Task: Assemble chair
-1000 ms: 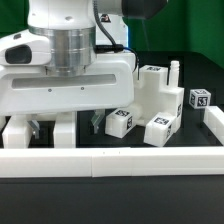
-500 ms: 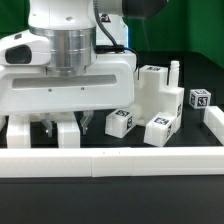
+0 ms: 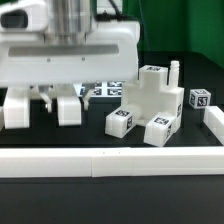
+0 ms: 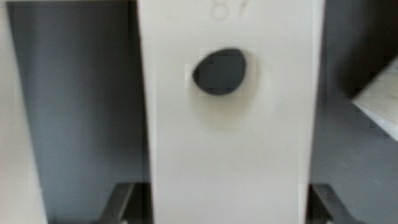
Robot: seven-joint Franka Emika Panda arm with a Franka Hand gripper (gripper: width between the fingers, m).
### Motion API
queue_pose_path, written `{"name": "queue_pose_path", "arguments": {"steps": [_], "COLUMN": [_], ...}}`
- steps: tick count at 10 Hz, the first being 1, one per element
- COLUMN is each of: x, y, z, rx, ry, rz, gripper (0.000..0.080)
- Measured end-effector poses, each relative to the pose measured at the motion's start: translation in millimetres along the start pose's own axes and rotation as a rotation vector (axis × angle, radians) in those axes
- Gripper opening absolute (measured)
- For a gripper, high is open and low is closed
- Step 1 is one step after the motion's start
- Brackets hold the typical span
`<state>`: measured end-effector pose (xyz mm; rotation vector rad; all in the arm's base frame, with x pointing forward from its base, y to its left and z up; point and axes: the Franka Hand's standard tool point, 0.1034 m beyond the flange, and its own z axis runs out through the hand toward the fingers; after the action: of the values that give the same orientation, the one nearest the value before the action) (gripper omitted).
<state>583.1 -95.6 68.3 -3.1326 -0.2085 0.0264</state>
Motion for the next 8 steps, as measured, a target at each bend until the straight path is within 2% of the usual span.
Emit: {"name": "queue_pose_path", "arguments": {"steps": [1, 3, 4, 5, 6, 8], "x": [2.2, 5.3, 9.3, 13.6, 16.9, 17.3], "y": [0.7, 0.0, 1.9, 10.9, 13.1, 11.1], "z": [-17.7, -38.7, -39.7, -29.6, -24.3, -25.1], "rx": [0.007, 0.017, 0.011, 0.005, 0.001, 0.005], "ry": [0.011, 0.025, 0.029, 0.029, 0.026, 0.027], "rz": [0.003, 0.004, -0.004, -0.035, -0.018, 0.076], "gripper": [0.0284, 0.0284, 0.0284, 0.0284, 0.0284, 0.0284]}}
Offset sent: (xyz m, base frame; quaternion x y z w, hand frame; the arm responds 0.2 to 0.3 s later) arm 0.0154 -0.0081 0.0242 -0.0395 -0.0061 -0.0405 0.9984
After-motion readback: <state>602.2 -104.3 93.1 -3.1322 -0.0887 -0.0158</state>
